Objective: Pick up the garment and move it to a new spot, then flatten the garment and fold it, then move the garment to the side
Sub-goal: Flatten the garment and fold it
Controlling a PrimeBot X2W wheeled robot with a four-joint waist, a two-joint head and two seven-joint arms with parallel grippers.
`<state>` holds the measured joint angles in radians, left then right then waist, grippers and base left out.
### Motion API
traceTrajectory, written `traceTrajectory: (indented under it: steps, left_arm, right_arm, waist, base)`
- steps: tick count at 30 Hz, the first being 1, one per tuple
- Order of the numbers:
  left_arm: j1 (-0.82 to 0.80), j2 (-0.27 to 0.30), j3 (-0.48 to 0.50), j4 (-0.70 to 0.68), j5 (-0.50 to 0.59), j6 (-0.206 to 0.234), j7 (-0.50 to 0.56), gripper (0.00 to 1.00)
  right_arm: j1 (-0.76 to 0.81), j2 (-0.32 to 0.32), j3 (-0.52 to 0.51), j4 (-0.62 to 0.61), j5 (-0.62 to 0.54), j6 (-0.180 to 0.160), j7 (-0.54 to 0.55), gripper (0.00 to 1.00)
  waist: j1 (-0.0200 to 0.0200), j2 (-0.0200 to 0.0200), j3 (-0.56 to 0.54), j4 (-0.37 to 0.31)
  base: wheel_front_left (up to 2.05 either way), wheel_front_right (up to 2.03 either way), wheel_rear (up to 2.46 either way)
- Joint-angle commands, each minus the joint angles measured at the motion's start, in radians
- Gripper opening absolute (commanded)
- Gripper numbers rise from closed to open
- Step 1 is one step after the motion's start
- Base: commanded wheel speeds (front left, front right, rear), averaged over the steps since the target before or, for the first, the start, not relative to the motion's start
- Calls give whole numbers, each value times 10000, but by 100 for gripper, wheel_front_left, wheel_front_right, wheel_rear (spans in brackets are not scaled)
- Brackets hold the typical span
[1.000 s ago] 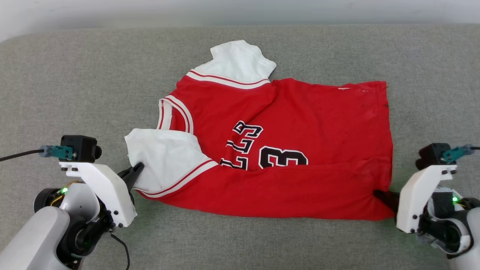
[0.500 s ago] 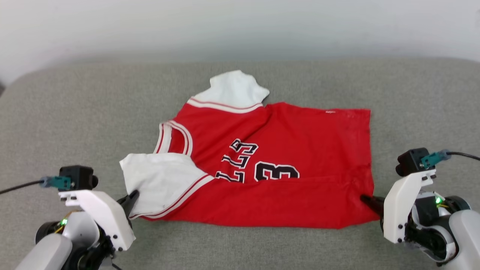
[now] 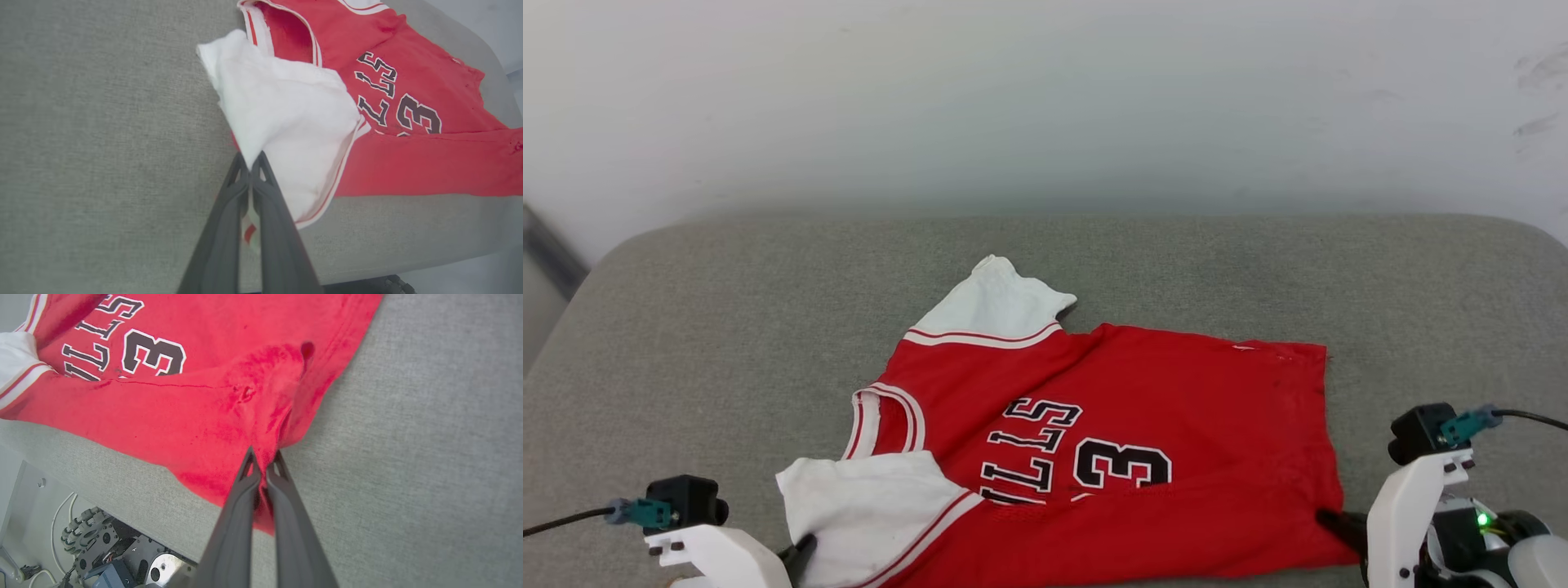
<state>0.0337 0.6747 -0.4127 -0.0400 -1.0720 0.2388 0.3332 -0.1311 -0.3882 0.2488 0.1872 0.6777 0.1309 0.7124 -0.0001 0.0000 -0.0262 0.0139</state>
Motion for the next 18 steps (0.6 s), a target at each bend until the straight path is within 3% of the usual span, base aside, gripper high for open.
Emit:
traceTrajectory:
  steps: [1,2,3,4,5,10,15,18]
  left_arm:
    - [76,-145,-53,49,-96,-1,36,0]
    - [85,-219,-99,142,-147,-39,53,0]
    - [47,-304,-145,280,-147,-82,25,0]
    - [-39,-418,-151,404,-184,-116,-33,38]
    - [-148,-487,-169,562,-169,-158,-63,100]
    - [-560,-701,-34,1019,59,-239,-560,100]
    - [-1039,-608,320,1092,569,-1,-1378,100]
    - [-1329,-564,457,1023,828,100,-1700,100]
  right_arm:
    - [277,91,-100,151,-70,-4,-46,5]
    - [401,203,-130,226,-35,-2,-74,46]
    - [458,251,-167,292,-68,-2,-170,100]
    - [504,259,-189,346,-133,-4,-310,100]
    - [565,308,-189,358,-193,-2,-527,100]
    - [643,409,-146,28,-885,-4,-2362,100]
    - [483,697,-580,-255,-1849,-4,-4407,100]
    - [343,893,-821,-389,-2185,-4,-5052,100]
  waist:
    - [1,0,43,14]
    - [1,0,79,12]
    - [1,0,127,13]
    - [1,0,172,19]
    - [1,0,218,10]
    - [1,0,381,-247]
    - [1,0,482,-662]
    - [1,0,598,-865]
  base:
    - [0,0,0]
    - [0,0,0]
    - [0,0,0]
    - [0,0,0]
    - [0,0,0]
    - [0,0,0]
    - [0,0,0]
    - [0,0,0]
